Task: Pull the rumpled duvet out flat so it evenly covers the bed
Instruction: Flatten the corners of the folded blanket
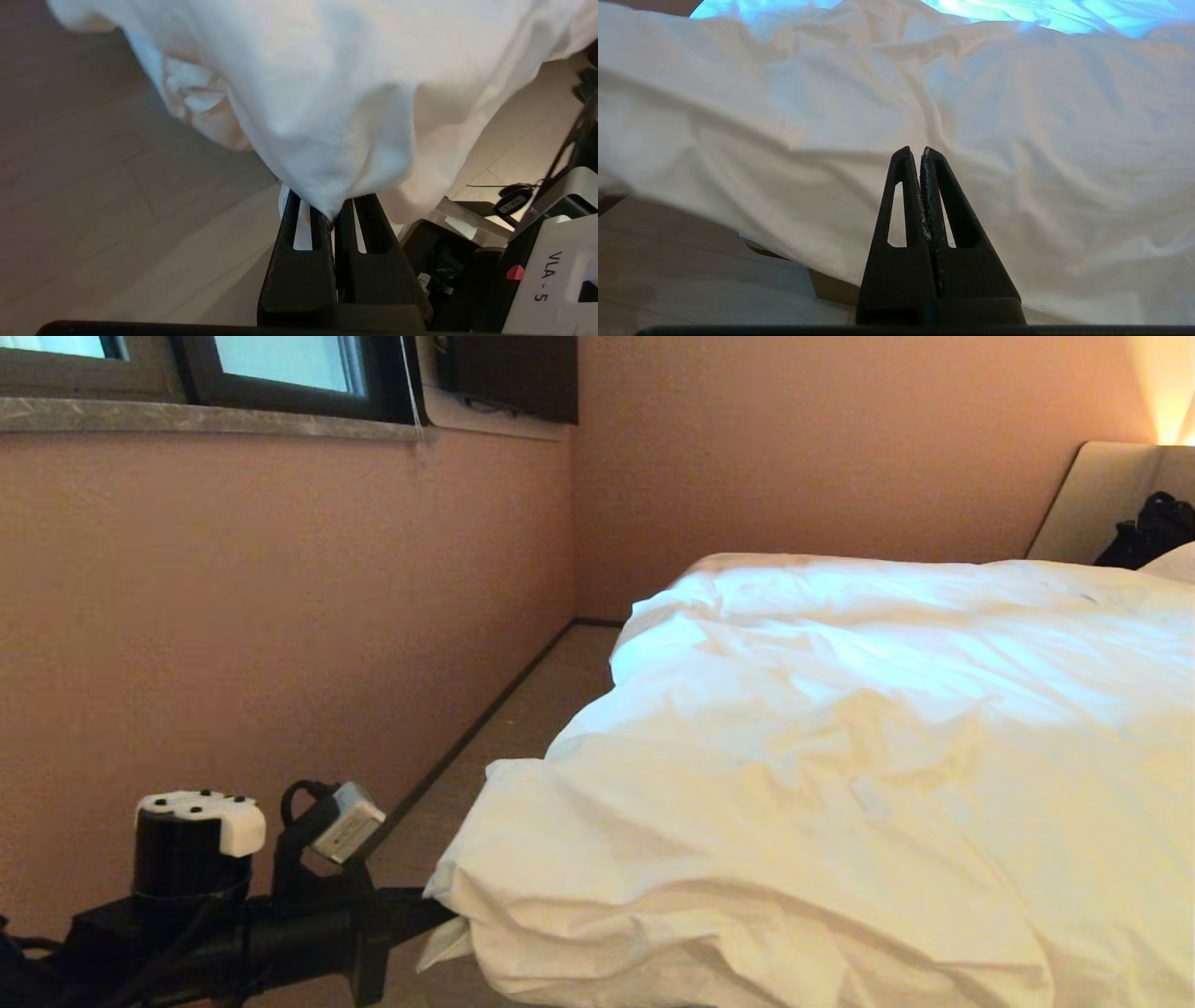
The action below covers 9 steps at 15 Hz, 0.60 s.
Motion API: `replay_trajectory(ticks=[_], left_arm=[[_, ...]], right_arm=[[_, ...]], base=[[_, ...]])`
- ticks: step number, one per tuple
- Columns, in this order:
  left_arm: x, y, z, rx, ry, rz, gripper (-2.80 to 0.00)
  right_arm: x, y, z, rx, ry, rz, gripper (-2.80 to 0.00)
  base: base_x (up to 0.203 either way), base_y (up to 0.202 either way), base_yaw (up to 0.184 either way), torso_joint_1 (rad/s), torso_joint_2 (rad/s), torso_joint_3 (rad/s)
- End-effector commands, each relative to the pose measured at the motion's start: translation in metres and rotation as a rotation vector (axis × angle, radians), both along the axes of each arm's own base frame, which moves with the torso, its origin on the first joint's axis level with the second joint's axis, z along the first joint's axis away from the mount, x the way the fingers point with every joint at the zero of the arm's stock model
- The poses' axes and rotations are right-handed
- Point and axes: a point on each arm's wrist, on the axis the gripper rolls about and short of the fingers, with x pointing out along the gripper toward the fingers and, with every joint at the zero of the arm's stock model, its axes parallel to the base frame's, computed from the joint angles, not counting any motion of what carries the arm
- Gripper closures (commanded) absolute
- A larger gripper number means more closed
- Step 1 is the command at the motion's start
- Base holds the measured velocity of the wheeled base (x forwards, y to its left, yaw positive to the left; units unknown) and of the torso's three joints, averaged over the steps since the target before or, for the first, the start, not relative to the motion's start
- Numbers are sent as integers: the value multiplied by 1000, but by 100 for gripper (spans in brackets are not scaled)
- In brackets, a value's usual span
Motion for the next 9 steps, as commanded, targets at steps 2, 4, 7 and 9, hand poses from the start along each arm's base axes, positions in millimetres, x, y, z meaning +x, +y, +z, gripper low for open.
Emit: replay_trajectory(ticks=[2,4,7,9], left_arm=[[-6,7,-4,4,16,22,0],[-11,9,-8,7,40,29,0],[-21,13,-14,15,77,39,0],[-26,16,-14,10,65,56,0]], right_arm=[[0,0,0,-1,0,0,0],[0,0,0,-1,0,1,0],[0,0,0,-1,0,0,0],[0,0,0,-1,0,0,0]], base=[[0,0,0,0,0,0],[0,0,0,0,0,0],[0,0,0,0,0,0],[0,0,0,0,0,0]])
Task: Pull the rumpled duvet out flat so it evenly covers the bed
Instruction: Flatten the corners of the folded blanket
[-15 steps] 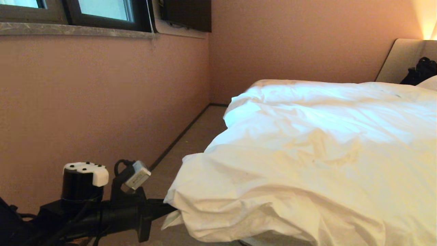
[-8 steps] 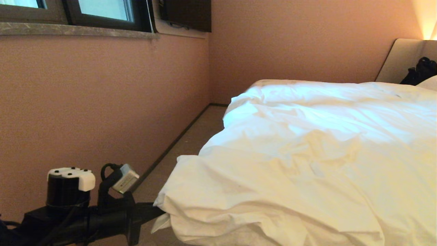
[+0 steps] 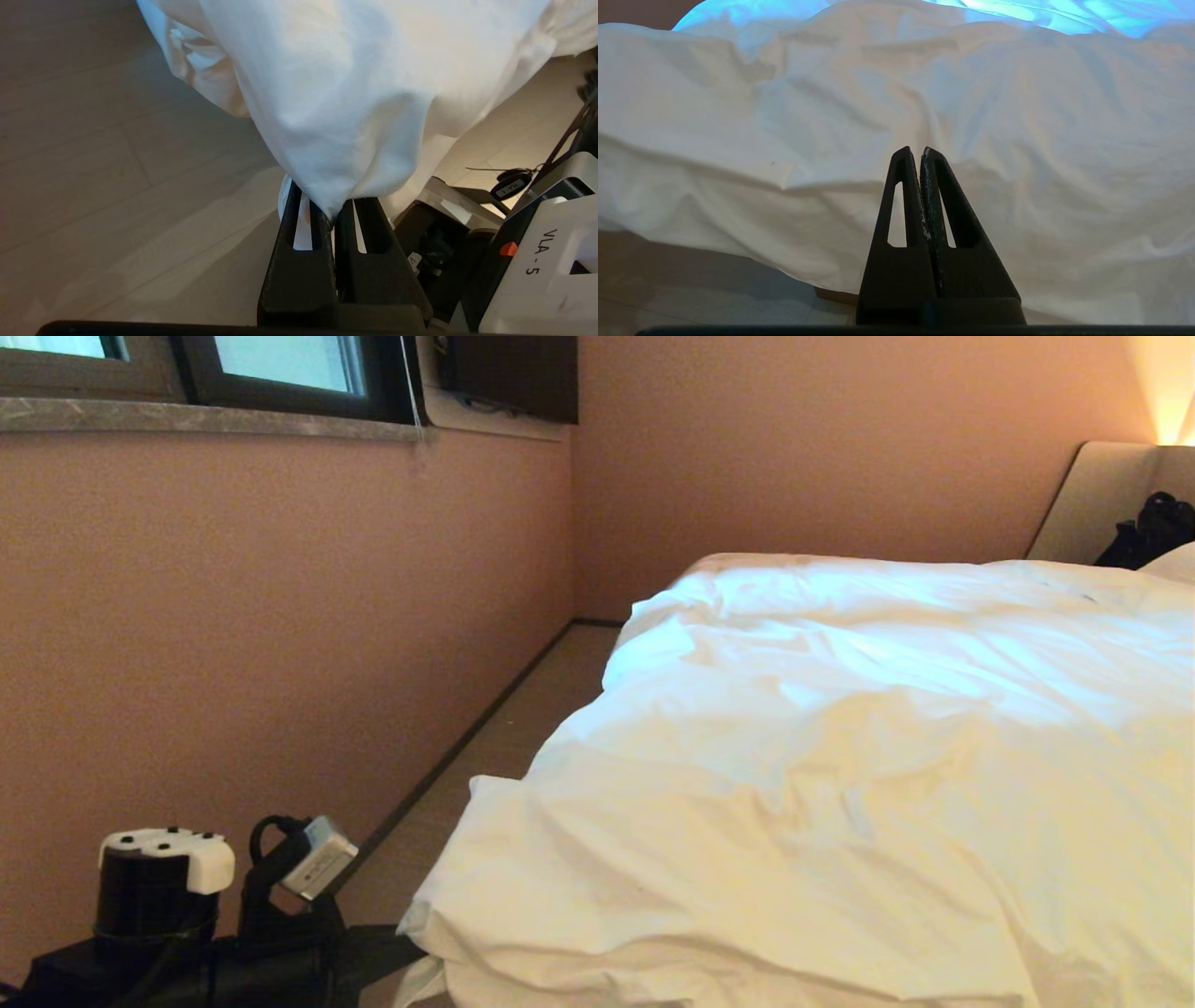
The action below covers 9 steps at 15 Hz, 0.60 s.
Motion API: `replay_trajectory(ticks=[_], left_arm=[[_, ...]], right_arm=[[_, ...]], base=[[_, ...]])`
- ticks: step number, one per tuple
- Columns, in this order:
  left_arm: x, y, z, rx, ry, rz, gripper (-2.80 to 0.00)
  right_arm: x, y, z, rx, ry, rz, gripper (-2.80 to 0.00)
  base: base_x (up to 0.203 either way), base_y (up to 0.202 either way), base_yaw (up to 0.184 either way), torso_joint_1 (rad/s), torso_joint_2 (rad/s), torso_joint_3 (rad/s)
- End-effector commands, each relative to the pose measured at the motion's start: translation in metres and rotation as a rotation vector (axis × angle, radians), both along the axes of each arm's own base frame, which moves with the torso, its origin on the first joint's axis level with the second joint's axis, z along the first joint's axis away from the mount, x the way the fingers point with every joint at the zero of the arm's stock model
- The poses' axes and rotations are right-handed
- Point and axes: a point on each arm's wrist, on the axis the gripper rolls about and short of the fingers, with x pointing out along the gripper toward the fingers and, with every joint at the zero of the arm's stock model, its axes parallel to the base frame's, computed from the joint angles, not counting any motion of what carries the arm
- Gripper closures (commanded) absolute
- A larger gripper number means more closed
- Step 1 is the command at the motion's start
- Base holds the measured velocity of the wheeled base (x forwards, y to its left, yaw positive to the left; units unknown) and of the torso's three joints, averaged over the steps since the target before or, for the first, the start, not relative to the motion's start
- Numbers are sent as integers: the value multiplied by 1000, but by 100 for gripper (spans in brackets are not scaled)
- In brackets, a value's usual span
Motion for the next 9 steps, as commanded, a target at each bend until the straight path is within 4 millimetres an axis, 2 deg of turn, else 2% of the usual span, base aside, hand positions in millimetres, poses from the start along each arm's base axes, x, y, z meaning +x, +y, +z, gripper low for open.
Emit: replay_trajectory(ticks=[1,5,9], left_arm=[[-7,4,-2,-3,-5,16,0],[-19,10,-5,-10,-8,46,0],[-19,16,-4,-33,19,107,0]], right_arm=[[0,0,0,0,0,0,0],[0,0,0,0,0,1,0],[0,0,0,0,0,0,0]], base=[[0,0,0,0,0,0],[0,0,0,0,0,0],[0,0,0,0,0,0]])
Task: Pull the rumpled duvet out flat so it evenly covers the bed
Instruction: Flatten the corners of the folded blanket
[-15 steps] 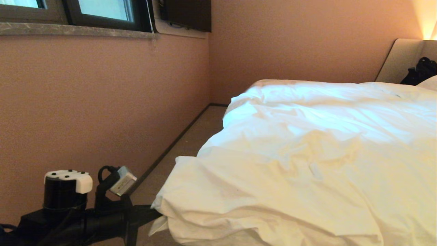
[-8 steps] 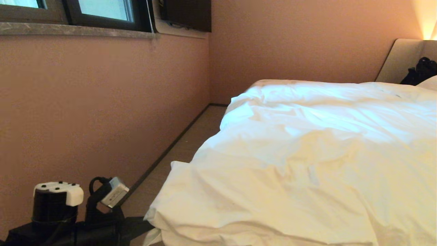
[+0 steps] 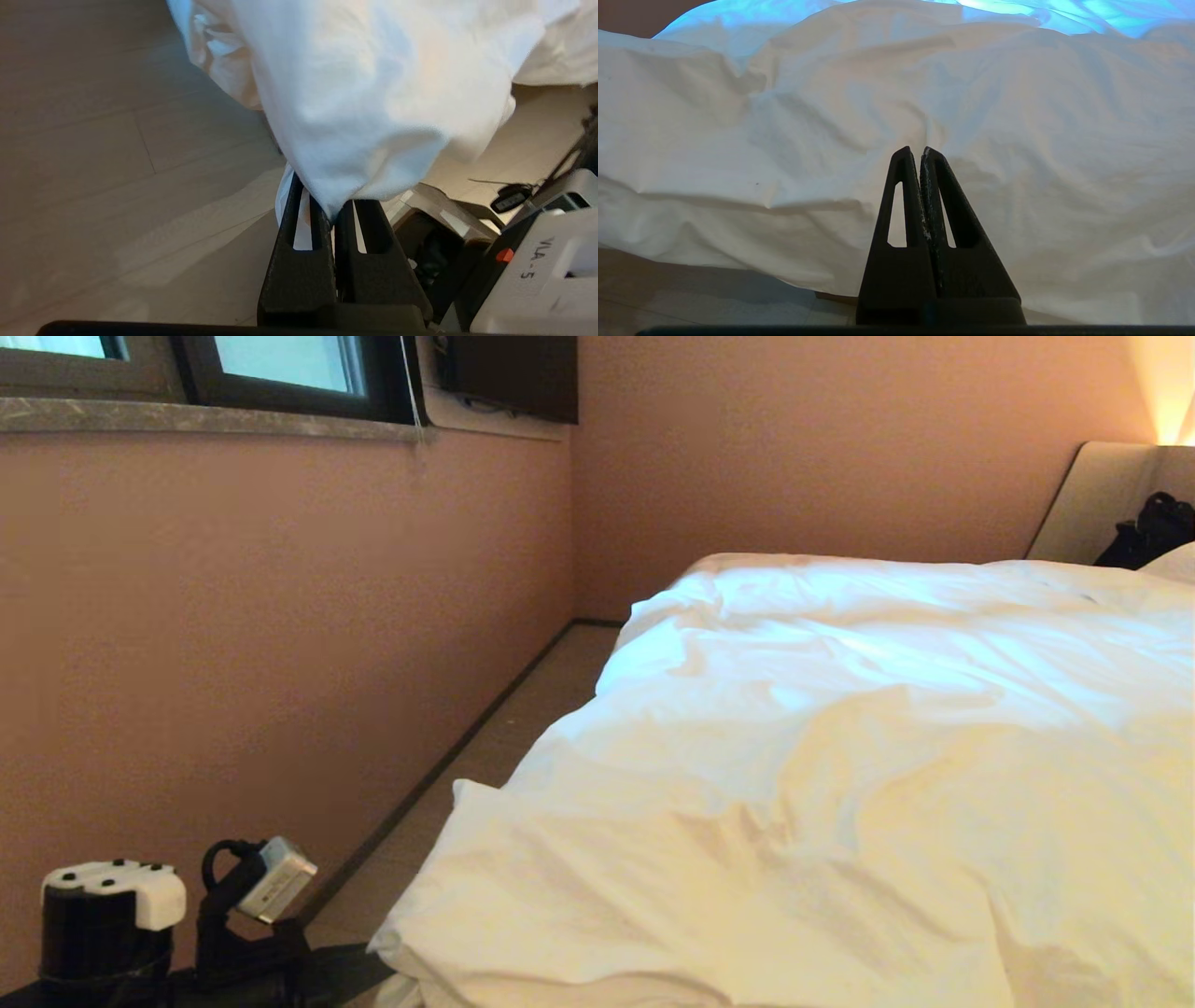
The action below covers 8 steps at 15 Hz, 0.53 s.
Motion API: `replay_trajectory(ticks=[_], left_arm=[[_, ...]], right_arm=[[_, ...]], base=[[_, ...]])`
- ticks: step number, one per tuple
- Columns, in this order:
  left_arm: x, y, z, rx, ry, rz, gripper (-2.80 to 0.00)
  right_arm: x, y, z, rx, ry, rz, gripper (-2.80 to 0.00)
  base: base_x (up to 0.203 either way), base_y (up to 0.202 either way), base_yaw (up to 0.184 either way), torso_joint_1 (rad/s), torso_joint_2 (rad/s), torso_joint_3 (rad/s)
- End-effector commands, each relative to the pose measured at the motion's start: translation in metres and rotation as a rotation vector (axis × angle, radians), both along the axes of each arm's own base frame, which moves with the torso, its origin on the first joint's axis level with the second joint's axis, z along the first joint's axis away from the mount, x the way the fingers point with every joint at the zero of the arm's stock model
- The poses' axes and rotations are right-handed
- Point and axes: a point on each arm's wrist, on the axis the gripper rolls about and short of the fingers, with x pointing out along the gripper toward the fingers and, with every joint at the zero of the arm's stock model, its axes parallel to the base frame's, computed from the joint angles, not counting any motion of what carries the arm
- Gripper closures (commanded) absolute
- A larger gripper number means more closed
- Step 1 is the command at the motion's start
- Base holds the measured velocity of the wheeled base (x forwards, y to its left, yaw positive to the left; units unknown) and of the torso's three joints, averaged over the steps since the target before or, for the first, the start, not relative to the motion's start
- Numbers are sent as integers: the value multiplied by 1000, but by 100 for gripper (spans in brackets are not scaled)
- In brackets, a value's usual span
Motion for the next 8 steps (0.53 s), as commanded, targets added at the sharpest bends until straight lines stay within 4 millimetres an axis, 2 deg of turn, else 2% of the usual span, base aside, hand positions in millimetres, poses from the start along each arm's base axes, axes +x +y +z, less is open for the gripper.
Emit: replay_trajectory(ticks=[1,8], left_arm=[[0,5,1,-3,-6,29,0],[1,34,1,-18,9,208,0]], right_arm=[[0,0,0,0,0,1,0],[0,0,0,0,0,0,0]], base=[[0,0,0,0,0,0],[0,0,0,0,0,0]])
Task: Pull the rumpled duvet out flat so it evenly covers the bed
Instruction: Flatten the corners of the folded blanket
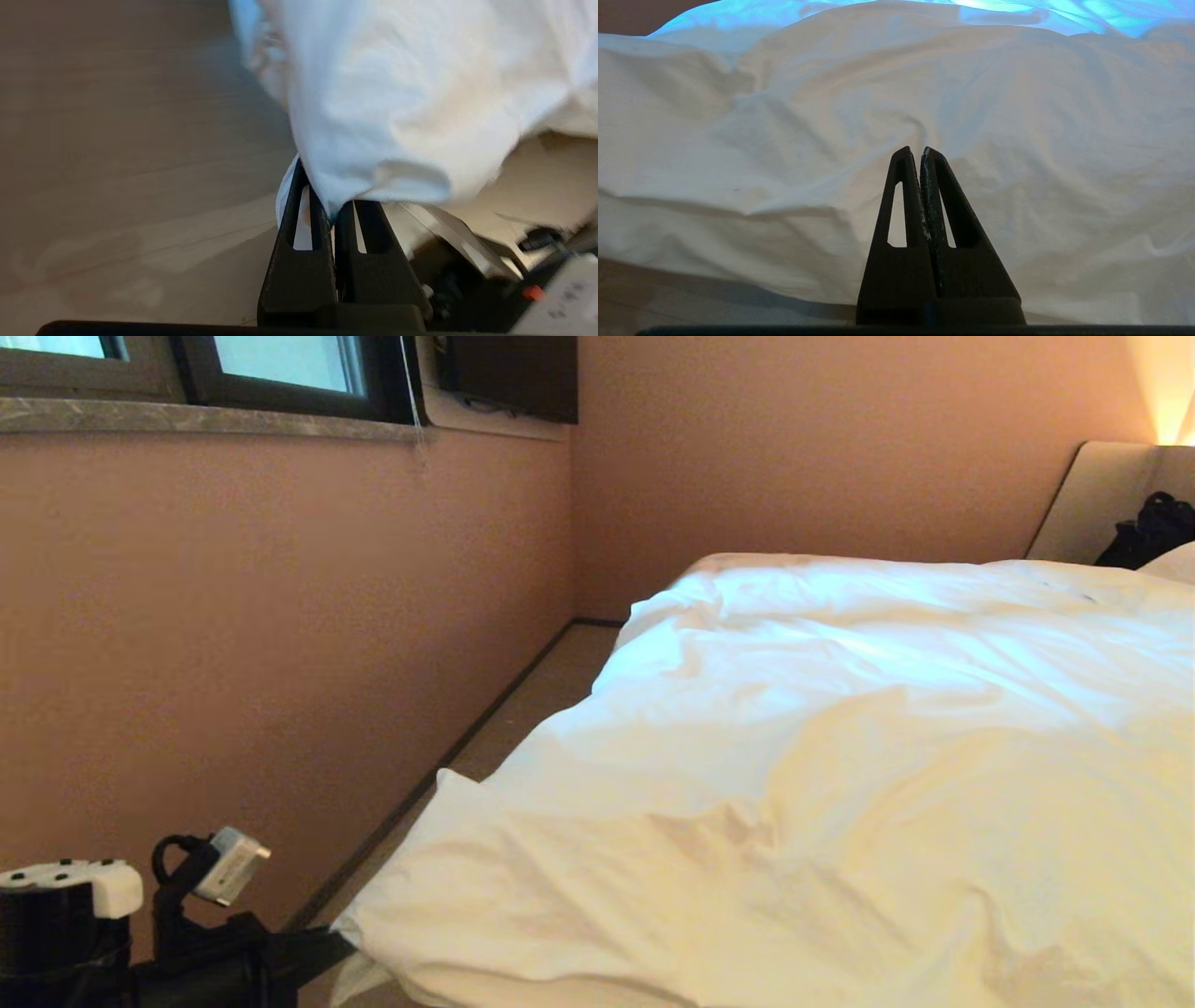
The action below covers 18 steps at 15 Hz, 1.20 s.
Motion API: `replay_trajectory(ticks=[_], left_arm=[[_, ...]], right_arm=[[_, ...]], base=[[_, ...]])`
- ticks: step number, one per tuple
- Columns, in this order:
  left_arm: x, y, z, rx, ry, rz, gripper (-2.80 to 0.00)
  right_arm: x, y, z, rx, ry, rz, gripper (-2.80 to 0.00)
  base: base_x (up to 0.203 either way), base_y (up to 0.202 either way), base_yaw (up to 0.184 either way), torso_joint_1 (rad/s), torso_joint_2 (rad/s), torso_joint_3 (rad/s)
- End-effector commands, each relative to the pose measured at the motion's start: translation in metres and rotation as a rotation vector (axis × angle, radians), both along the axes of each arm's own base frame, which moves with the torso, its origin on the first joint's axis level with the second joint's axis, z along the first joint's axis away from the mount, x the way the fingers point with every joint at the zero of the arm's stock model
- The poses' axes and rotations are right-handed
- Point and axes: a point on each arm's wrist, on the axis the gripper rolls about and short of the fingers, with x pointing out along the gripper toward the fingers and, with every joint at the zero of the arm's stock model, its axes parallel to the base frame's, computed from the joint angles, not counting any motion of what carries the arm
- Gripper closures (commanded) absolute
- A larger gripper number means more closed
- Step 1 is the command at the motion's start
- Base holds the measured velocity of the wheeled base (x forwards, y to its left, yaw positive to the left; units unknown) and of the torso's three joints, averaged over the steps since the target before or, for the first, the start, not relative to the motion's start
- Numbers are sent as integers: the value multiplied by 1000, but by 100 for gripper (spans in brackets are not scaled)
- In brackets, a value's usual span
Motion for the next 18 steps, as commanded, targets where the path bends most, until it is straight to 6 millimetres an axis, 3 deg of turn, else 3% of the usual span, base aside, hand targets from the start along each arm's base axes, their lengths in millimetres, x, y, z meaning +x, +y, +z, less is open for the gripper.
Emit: replay_trajectory(ticks=[1,10,18], left_arm=[[-1,9,1,-3,-1,49,0],[-42,2,19,-23,12,-2,0],[-56,0,24,-16,2,9,0]], right_arm=[[0,0,0,0,0,0,0],[0,0,0,0,0,0,0],[0,0,0,0,0,1,0]], base=[[0,0,0,0,0,0],[0,0,0,0,0,0],[0,0,0,0,0,0]])
